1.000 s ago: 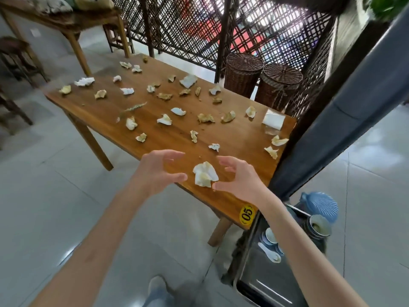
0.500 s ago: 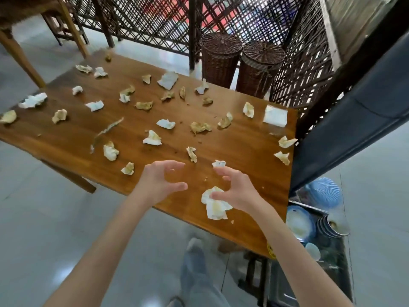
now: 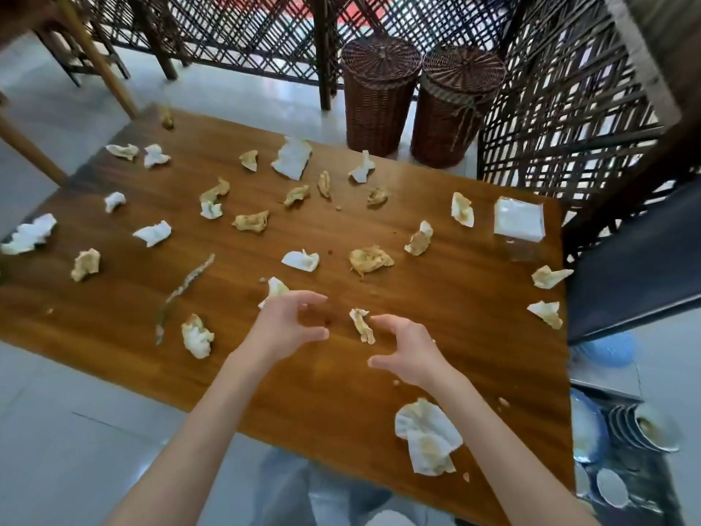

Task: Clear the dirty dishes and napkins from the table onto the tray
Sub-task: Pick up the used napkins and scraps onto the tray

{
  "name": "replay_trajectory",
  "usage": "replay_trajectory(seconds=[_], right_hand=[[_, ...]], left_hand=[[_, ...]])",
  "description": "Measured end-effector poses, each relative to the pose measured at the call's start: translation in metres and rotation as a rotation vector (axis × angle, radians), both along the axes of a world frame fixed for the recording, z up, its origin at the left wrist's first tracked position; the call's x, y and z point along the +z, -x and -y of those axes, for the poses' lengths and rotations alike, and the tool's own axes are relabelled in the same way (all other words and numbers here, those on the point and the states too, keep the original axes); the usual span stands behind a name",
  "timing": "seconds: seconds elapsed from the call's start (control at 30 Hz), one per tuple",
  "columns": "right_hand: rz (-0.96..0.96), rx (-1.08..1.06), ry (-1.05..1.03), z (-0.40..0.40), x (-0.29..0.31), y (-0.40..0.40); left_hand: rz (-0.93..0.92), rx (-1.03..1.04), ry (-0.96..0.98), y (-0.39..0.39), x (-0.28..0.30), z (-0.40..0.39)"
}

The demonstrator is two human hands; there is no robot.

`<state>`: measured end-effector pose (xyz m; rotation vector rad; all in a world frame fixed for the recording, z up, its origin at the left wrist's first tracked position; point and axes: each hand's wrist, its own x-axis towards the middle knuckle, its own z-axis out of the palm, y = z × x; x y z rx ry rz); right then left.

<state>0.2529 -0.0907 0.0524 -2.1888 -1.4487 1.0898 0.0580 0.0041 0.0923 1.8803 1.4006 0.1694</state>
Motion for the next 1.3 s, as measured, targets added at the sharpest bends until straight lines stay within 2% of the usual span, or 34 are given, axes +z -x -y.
replay_trajectory(seconds=[0.23, 0.5, 0.63, 0.87, 1.07, 1.17, 1.3], right_hand=[[0.074, -0.119, 0.034, -0.053, -0.029, 0.041], [0.35, -0.297, 0.115, -0.081, -0.071, 0.075], [0.341, -0.358, 0.145, -0.081, -0.085, 0.077], [0.347, -0.375, 0.058, -0.083, -0.09, 0.071], [0.286, -0.476, -0.159, -0.123, -0.069, 0.04], [0.289, -0.494, -0.215, -0.155, -0.063, 0.017], [0.34, -0.476, -0.158, -0.182, -0.071, 0.006]], left_hand=[[-0.112, -0.109, 0.026, 0.035, -0.039, -0.081], [-0.281, -0.274, -0.049, 0.048, -0.089, -0.116], [-0.308, -0.325, -0.069, 0.046, -0.102, -0.119], [-0.28, -0.291, -0.152, 0.038, -0.11, -0.116], [-0.105, -0.208, -0.442, 0.013, -0.099, -0.146], [-0.092, -0.203, -0.377, -0.012, -0.104, -0.167], [-0.219, -0.307, -0.293, -0.031, -0.121, -0.171]])
